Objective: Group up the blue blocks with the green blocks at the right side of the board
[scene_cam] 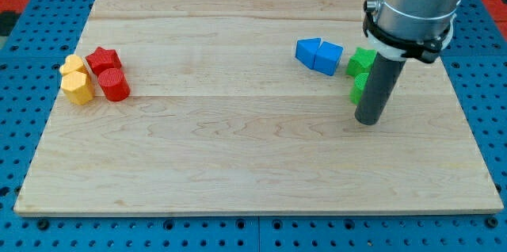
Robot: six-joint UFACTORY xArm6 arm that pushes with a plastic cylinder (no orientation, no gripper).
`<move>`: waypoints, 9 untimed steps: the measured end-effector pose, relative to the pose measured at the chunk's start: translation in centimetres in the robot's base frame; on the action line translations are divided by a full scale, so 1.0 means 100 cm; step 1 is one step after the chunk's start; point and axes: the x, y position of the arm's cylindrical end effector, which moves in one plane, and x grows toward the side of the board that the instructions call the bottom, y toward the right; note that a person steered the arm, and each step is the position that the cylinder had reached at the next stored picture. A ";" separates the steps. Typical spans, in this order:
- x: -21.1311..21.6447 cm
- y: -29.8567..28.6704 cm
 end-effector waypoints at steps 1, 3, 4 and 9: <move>-0.023 0.000; 0.023 -0.032; -0.002 -0.110; -0.138 -0.024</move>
